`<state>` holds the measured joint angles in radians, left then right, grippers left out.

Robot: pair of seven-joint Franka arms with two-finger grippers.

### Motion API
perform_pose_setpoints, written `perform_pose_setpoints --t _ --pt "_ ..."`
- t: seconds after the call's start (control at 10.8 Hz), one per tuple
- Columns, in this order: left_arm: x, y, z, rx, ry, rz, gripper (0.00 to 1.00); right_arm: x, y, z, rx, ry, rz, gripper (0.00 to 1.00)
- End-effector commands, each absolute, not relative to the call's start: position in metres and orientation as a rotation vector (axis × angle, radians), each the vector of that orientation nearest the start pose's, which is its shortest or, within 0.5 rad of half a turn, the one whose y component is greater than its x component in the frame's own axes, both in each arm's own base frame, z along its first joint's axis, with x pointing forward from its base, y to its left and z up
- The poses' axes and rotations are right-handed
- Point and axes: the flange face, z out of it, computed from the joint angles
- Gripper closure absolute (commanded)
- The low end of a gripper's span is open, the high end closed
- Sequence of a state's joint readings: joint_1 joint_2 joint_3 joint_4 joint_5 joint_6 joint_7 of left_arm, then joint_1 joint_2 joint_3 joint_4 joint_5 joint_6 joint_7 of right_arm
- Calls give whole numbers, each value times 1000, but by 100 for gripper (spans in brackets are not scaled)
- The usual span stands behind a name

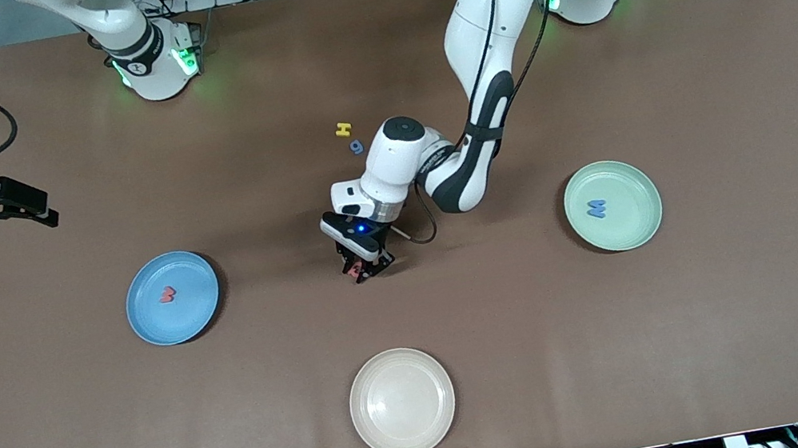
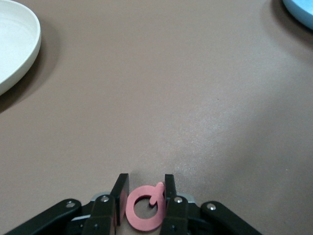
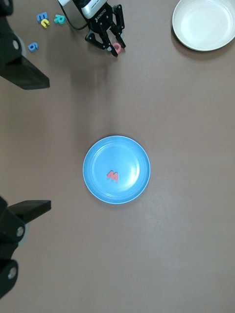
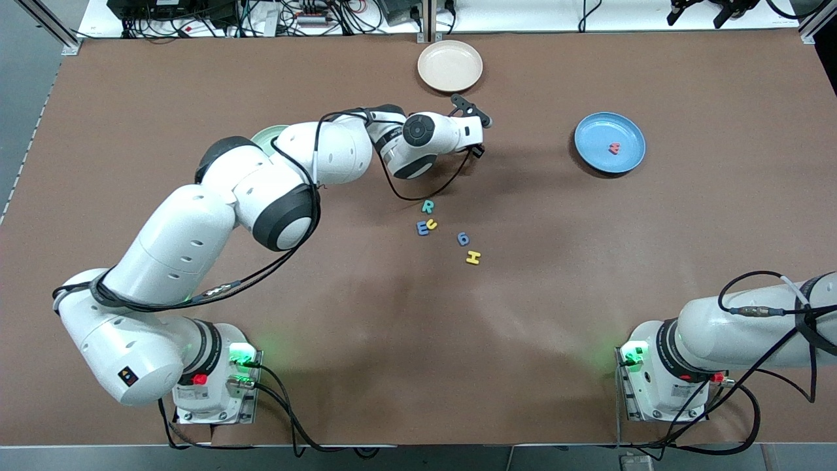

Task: Sort upper and lower case letters into plates
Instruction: 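Grasp the pink Q with the left gripper while the right gripper withdraws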

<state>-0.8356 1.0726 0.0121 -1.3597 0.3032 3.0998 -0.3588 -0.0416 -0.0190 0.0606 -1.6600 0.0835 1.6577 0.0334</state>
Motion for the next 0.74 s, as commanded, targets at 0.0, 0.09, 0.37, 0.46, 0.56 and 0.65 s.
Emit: perform_pose_setpoints --t 0.0,0.09,0.37,0.46,0.56,0.65 --pt "498 -573 148 -3009 1192 -994 80 552 17 608 -3081 15 -29 0" --pt "497 -569 148 -3002 1195 -971 80 551 17 609 -3083 15 -31 0" --pt "499 -565 162 -2980 1170 -876 80 549 14 610 -3101 -1 -23 0" --pt "499 -566 167 -2979 1165 -857 80 549 13 610 -3108 -2 -23 0" --pt "501 -565 173 -2981 1158 -839 80 549 13 610 -3109 -2 -18 0" --pt "499 -567 177 -2986 1153 -804 80 549 11 610 -3120 -8 -19 0"
